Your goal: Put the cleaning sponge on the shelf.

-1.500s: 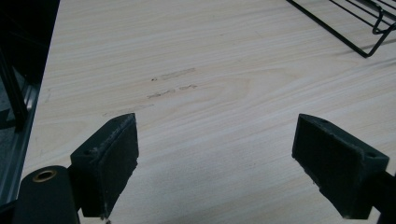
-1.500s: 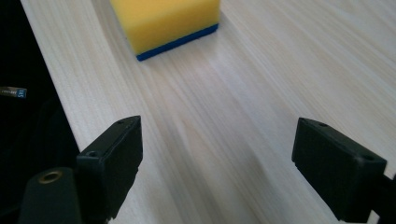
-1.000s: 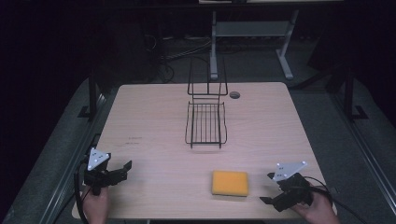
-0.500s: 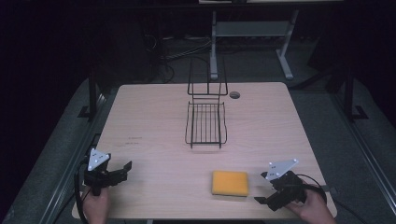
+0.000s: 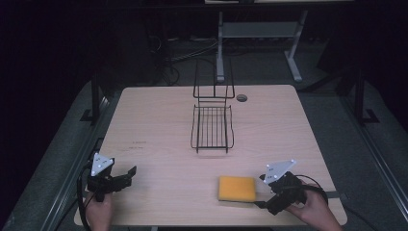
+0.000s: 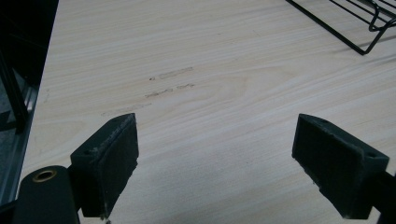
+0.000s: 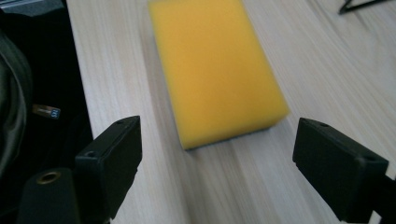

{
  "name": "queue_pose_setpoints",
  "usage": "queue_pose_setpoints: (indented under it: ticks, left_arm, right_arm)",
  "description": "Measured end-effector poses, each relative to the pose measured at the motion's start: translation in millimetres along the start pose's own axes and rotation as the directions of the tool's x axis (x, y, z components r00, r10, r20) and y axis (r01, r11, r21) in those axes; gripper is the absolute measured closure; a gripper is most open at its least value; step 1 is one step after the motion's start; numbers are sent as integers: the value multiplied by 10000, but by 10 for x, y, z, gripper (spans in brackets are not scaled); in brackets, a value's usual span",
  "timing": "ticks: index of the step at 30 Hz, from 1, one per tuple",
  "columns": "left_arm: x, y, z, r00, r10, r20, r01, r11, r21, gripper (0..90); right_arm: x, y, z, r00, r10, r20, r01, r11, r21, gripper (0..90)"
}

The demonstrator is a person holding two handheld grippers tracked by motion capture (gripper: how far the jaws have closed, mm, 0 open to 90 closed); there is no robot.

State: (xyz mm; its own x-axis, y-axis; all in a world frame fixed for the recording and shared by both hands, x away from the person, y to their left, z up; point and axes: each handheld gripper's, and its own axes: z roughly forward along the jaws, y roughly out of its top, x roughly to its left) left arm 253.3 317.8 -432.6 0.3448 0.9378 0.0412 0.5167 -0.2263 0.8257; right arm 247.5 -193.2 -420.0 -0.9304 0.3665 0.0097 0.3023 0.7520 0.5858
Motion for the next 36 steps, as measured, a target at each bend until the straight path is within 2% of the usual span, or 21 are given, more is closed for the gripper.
queue_pose_setpoints:
  ticks: [9, 24, 29, 36]
  left_arm:
    - [0, 3, -4, 10000, 17, 35, -17, 10000, -22, 141]
    - [-17, 18, -4, 9999, 146, 43, -146, 9999, -3, 141]
    - [-15, 15, -7, 9999, 125, 39, -125, 9999, 7, 141]
    - [-21, 14, 1, 9999, 136, 76, -136, 9999, -4, 140]
  right_arm:
    - [23, 181, 89, 9986, -490, -209, 493, 9987, 128, 153]
    - [-19, 466, 314, 9911, -1172, -629, 1219, 9897, 753, 153]
    - [-40, 518, 376, 9893, -1211, -814, 1283, 9876, 902, 153]
    - [-85, 525, 453, 9902, -1130, -819, 1219, 9859, 1147, 148]
